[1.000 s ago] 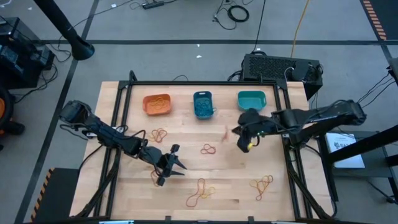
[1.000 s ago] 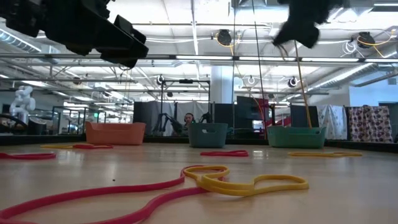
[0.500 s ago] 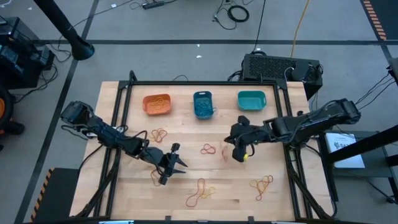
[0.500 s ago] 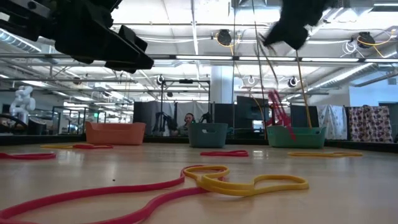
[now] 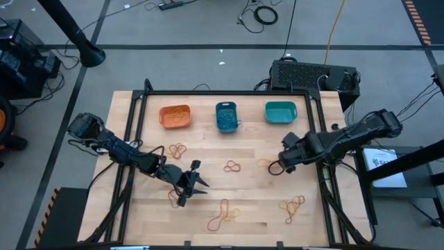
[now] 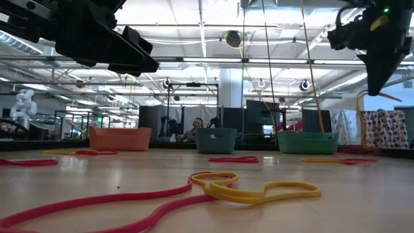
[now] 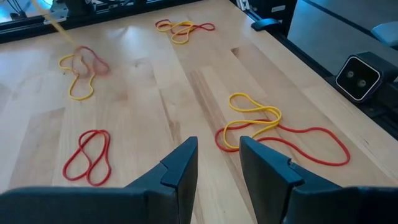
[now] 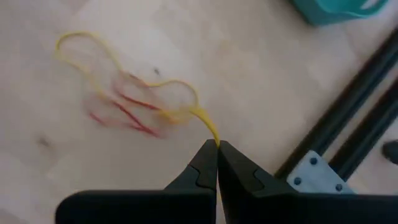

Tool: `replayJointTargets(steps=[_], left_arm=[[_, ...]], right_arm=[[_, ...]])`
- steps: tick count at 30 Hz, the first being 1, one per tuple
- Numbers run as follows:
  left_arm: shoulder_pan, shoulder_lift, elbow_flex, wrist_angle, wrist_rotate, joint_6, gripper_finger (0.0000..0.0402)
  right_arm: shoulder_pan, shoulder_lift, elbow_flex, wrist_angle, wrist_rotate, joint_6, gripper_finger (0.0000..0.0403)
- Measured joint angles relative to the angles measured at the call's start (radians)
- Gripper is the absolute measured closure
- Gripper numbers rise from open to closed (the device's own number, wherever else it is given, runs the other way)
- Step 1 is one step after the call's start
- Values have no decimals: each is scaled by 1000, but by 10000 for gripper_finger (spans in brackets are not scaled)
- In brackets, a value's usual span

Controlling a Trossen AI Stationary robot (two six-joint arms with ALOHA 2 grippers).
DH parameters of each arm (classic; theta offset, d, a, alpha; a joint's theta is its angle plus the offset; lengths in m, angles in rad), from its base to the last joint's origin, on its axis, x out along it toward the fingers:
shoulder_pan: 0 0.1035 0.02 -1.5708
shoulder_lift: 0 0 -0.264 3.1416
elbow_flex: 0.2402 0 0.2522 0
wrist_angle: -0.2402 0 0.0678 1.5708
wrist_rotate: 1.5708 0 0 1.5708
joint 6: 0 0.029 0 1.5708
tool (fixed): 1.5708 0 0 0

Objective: Sort rubber bands into baskets
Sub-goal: Put the yellow rubber band into the orange bin

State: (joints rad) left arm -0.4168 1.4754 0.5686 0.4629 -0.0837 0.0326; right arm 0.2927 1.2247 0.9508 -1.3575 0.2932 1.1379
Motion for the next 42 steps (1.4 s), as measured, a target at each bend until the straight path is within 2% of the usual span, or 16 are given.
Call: replayJointTargets(steps=[3,8,11,15,19,28,30,34,36,39,42], left_arm=[[0,0,0,0,0,0,274],[0,0,0,0,0,0,274],[0,0,0,0,0,0,274],[0,-1,0,0,0,0,274],[0,-1,0,0,0,0,274],[15,11,0,33,0,15,274],[27,58,1,150,0,66,274],[69,221,19,485,0,151,274],[105,304,50,574,0,161,274],[177,409,143,587,14,131,274],[259,506,278,507,95,71,274]], right_arm=[[12,0,-13,66,38,13,402],[12,0,-84,422,40,-204,402],[10,0,-146,651,-20,-337,402],[8,0,-228,831,-109,-413,402],[8,0,-297,847,-147,-370,403],[7,0,-368,829,-134,-270,403],[7,0,-368,857,-134,-283,403],[7,0,-368,959,-133,-333,403],[7,0,-368,1009,-133,-365,403],[7,0,-368,1051,-133,-410,403],[7,0,-367,1062,-132,-432,403]])
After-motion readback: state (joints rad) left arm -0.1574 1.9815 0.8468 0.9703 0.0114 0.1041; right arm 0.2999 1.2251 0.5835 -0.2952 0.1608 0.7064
